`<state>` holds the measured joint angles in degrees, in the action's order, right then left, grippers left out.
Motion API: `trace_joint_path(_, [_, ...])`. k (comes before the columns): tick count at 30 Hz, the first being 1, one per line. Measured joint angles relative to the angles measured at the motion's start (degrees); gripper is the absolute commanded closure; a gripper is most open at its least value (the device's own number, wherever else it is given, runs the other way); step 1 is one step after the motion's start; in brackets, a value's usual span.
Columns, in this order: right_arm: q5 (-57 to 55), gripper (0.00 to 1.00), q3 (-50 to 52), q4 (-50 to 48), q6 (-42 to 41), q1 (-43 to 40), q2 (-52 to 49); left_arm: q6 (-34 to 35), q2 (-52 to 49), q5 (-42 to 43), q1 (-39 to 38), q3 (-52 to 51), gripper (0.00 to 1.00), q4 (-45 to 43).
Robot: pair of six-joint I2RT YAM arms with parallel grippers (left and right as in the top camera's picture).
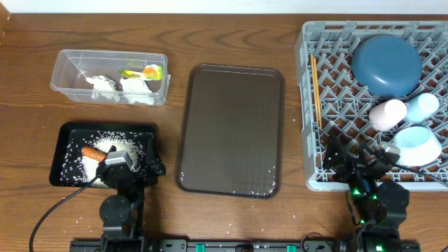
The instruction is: Sort waste into correct bins and load items into the dishwasher rack
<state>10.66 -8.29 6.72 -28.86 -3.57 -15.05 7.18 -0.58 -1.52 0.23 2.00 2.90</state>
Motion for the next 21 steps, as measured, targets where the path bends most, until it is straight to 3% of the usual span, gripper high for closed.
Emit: trace_joint_path(21, [0.09,0.01,5.05,-1.16,15.89,0.00,14.12,0.00,0.00,0.00,0.00,0.00,0.02,0.00])
